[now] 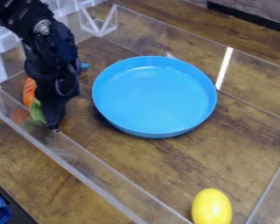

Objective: Move the carrot to the left side

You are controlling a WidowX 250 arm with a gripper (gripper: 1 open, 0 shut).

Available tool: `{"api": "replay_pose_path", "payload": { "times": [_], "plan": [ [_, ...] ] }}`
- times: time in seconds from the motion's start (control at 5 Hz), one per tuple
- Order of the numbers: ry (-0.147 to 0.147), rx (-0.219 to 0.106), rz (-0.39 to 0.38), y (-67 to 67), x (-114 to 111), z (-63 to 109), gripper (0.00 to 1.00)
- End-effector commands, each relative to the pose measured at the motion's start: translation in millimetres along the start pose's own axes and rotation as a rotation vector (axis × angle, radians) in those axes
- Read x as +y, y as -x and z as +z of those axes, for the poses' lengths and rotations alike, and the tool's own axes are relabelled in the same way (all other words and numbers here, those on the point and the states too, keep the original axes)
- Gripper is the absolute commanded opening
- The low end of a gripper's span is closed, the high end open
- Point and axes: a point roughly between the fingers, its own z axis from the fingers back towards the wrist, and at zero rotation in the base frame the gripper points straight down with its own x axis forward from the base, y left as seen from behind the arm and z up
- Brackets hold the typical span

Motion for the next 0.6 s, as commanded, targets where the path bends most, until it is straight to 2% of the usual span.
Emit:
{"api": "replay_pose_path", "payload": {
  "times": [0.0, 0.2, 0.4],
  "plan": [
    [-0.011, -0.023, -0.017, 9.8, 12, 10.5, 0.00],
    [-0.016, -0.024, 0.039, 5.0, 27, 23.7, 1.00],
    [-0.017, -0.040, 0.077, -3.7, 37, 35.3, 1.00]
  ]
}}
